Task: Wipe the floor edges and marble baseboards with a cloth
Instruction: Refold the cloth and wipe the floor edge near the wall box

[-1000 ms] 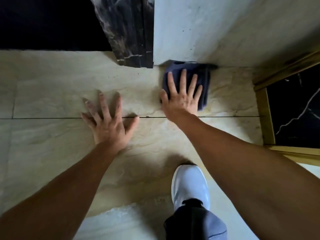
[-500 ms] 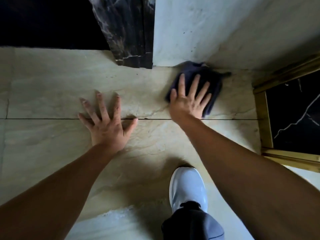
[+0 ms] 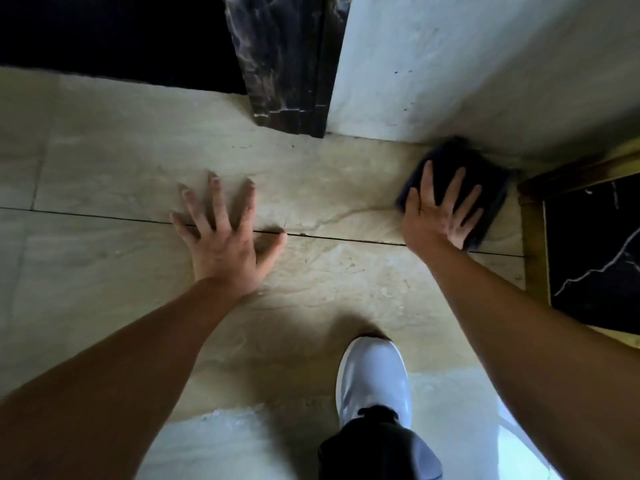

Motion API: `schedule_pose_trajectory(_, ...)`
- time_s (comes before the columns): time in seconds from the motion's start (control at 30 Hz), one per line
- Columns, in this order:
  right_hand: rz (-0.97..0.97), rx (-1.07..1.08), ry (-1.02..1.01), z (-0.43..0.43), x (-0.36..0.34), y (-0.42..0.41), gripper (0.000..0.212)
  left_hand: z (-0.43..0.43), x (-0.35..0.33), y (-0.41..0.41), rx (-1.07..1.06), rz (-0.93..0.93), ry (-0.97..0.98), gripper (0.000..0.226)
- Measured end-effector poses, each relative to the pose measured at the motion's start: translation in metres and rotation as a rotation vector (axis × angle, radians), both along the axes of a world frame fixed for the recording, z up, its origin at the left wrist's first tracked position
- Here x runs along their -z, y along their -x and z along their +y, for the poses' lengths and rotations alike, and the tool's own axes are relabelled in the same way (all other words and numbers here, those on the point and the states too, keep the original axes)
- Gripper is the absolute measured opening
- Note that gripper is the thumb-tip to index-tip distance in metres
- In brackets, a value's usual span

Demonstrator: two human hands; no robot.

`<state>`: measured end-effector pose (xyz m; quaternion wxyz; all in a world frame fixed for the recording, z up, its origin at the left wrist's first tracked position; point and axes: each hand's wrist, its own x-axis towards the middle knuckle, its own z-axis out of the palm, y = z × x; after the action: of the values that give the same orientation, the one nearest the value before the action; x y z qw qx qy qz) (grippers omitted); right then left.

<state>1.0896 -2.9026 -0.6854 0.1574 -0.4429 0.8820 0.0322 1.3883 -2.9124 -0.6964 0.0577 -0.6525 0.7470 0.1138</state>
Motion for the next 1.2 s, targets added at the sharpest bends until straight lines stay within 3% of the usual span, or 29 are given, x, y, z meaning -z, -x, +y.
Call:
schedule_pose_trajectory(0.07,-0.033,-0.159,0.041,0.0,0.0,-0.058,0.058,0.001,-0.001,-0.001,-0.006,0.01,-0.002,0.097)
schedule_pose_trajectory(0.13,-0.07,-0.487,0.051,0.01,0.0,-0.107,0.057,0.002,0.004,-0.005,0.001,0.016,0.011,0.096)
schedule_pose_trajectory(0.2,-0.091,-0.781,0.043,0.015,-0.003,-0.105,0.053,0.001,0.006,-0.006,-0.003,0.023,0.028,0.096)
schedule_pose_trajectory(0.27,-0.036,-0.902,0.05,0.023,0.0,-0.059,0.052,0.001,0.003,-0.003,0.006,0.043,0.001,0.097)
schedule_pose_trajectory(0.3,-0.01,-0.832,0.044,0.027,0.004,-0.033,0.052,0.0,0.002,-0.006,-0.004,0.051,-0.027,0.098)
schedule_pose_trajectory(0.4,0.02,-0.262,0.001,0.034,0.002,0.035,0.053,-0.003,0.002,-0.009,-0.034,0.073,-0.126,0.102)
schedule_pose_trajectory(0.5,-0.057,0.038,-0.036,0.029,-0.003,0.015,0.056,-0.004,0.0,-0.005,-0.035,0.067,-0.095,0.102)
schedule_pose_trajectory(0.57,-0.098,-0.034,-0.023,0.029,-0.005,-0.035,0.058,-0.008,0.002,-0.006,-0.035,0.064,-0.101,0.1)
schedule_pose_trajectory(0.67,-0.12,-0.384,-0.009,0.052,-0.006,-0.093,0.059,-0.007,0.005,-0.006,-0.054,0.071,-0.133,0.1)
schedule_pose_trajectory(0.8,-0.016,-0.714,0.081,0.058,0.002,-0.049,0.057,-0.011,0.004,-0.009,-0.051,0.054,-0.164,0.101)
schedule_pose_trajectory(0.83,0.009,-0.681,0.046,0.053,0.002,-0.027,0.057,-0.01,0.001,-0.011,-0.041,0.06,-0.178,0.102)
schedule_pose_trajectory(0.93,0.007,-0.25,-0.071,0.041,-0.003,0.02,0.057,-0.008,-0.001,-0.013,-0.039,0.079,-0.2,0.105)
schedule_pose_trajectory(1.03,-0.071,-0.038,-0.066,0.033,-0.006,-0.005,0.058,-0.008,-0.002,-0.007,-0.045,0.064,-0.182,0.105)
schedule_pose_trajectory(1.1,-0.11,-0.136,-0.034,0.034,-0.009,-0.052,0.058,-0.013,-0.002,-0.006,-0.022,0.061,-0.18,0.104)
schedule_pose_trajectory(1.2,-0.155,-0.507,-0.028,0.064,-0.006,-0.095,0.056,-0.003,0.002,-0.007,-0.059,0.065,-0.172,0.101)
